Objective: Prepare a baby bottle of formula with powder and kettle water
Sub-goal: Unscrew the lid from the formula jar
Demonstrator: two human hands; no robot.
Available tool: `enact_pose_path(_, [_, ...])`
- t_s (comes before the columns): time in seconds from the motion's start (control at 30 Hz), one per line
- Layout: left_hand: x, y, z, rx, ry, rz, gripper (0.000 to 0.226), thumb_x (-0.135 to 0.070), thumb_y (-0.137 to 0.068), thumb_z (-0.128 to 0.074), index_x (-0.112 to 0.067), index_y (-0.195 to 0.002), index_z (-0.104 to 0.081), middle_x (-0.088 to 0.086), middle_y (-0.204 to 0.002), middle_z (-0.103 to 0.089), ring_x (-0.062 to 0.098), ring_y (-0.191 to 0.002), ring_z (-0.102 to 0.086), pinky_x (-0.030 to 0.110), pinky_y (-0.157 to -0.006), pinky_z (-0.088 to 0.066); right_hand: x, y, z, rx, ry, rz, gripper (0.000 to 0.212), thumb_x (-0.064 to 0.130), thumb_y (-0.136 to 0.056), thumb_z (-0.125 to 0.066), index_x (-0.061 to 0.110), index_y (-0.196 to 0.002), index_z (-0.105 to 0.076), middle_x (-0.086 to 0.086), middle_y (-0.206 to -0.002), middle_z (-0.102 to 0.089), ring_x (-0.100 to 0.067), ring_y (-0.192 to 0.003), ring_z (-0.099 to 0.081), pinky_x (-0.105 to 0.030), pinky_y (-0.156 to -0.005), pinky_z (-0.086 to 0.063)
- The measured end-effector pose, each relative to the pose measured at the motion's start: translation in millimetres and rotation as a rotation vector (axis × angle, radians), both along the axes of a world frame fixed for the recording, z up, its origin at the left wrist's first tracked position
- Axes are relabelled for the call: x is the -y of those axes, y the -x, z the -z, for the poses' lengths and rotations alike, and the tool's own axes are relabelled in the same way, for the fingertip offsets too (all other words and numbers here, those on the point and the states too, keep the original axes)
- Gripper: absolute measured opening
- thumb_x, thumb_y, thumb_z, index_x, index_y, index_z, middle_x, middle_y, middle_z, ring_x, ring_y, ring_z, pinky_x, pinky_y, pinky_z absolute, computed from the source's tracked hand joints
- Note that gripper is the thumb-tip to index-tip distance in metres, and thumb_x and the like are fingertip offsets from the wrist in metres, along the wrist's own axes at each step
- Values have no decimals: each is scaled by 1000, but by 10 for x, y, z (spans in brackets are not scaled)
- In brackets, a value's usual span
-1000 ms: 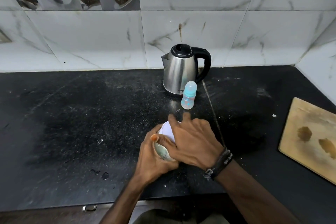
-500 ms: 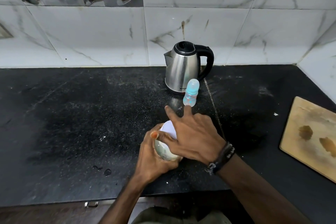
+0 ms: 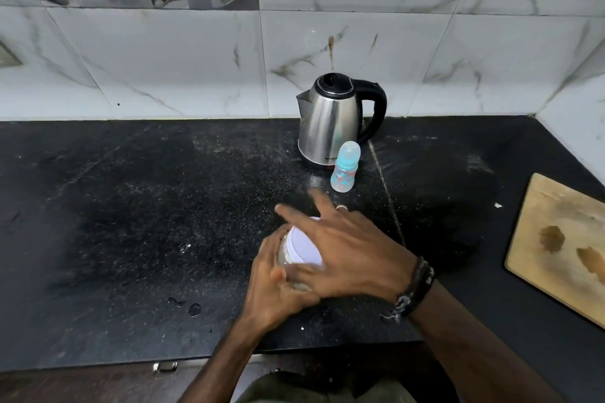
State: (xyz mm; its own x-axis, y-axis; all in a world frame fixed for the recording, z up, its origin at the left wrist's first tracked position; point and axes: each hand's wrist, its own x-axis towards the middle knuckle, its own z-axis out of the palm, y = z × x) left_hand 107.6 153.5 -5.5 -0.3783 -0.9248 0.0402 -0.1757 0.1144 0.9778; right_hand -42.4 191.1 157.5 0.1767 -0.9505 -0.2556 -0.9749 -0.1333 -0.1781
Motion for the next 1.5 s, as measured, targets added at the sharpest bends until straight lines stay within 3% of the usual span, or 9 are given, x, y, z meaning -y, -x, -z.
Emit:
enact_pose_path(0.13, [-49,22,-58,-37,13,3,97,-23,-51,-96,-18,-138,-54,17,-123,-67,31,-110,-71,55,-91,-59,-1,-102,18,-203,122,182,91,79,-87,-13,18,-152,-26,-24,-125,-57,-39,-104,-62,-41,-77,-44])
enact_pose_path(0.3, [-78,3,-21,-18,21,-1,97,-25,-46,-94,-29,-134,-54,10,-121,-68,26,-106,-72,48,-85,-61,-5,-86,2,-25,30,49,45,49,-99,-41,18,-131,-46,-20,-116,-55,-39,-102,-61,-40,-81,-46])
enact_pose_path(0.4, [-93,-11,13,-24,17,-19,100,-23,-46,-94,-24,-137,-54,10,-127,-67,26,-115,-70,51,-93,-59,-8,-16,-48,45,-155,-113,59,35,-90,-60,40,-143,-35,-15,-129,-39,-39,-110,-55,-43,-92,-47])
enact_pose_path(0.5, [-78,-42,24,-35,-7,-23,97,-22,-48,-92,-15,-137,-55,14,-126,-68,29,-115,-69,55,-93,-58,-14,0,-47,94,-151,-155,77,50,-87,-66,46,-150,-21,-18,-151,-23,-43,-130,-46,-51,-107,-43])
enact_pose_path(0.7, [-100,-8,-24,-51,-1,5,95,-14,-52,-92,-22,-138,-53,16,-120,-69,33,-105,-72,44,-81,-61,0,-160,16,-142,67,108,80,74,-92,-24,20,-150,-28,-25,-127,-51,-39,-106,-60,-43,-84,-49])
enact_pose_path(0.93, [-33,-64,64,-44,-1,-47,92,-18,-47,-90,-22,-132,-56,13,-117,-69,35,-105,-70,63,-86,-57,29,-61,44,106,40,-25,46,47,-95,-52,36,-138,-39,-13,-114,-45,-38,-99,-60,-41,-85,-48])
enact_pose_path(1.07, [-38,-73,-27,-121,34,-110,91,-25,-48,-92,-21,-132,-57,4,-122,-71,20,-111,-71,35,-93,-58,25,152,109,389,61,-46,54,37,-89,-66,45,-136,-41,-1,-122,-40,-24,-111,-54,-36,-100,-46])
enact_pose_path(1.27, [56,-178,-4,-105,56,-121,98,-26,-49,-99,-15,-135,-55,-4,-127,-70,17,-120,-67,29,-103,-52,-44,442,314,651,307,86,41,29,-77,-80,27,-107,-53,7,-115,-57,-10,-110,-55,-28,-94,-47])
enact_pose_path(1.5, [106,-279,65,-76,55,-146,97,-32,-47,-98,-26,-133,-54,-16,-125,-69,8,-117,-66,20,-101,-50,-94,554,914,547,372,280,36,35,-63,-91,23,-77,-60,6,-133,-62,-14,-120,-54,-30,-101,-41])
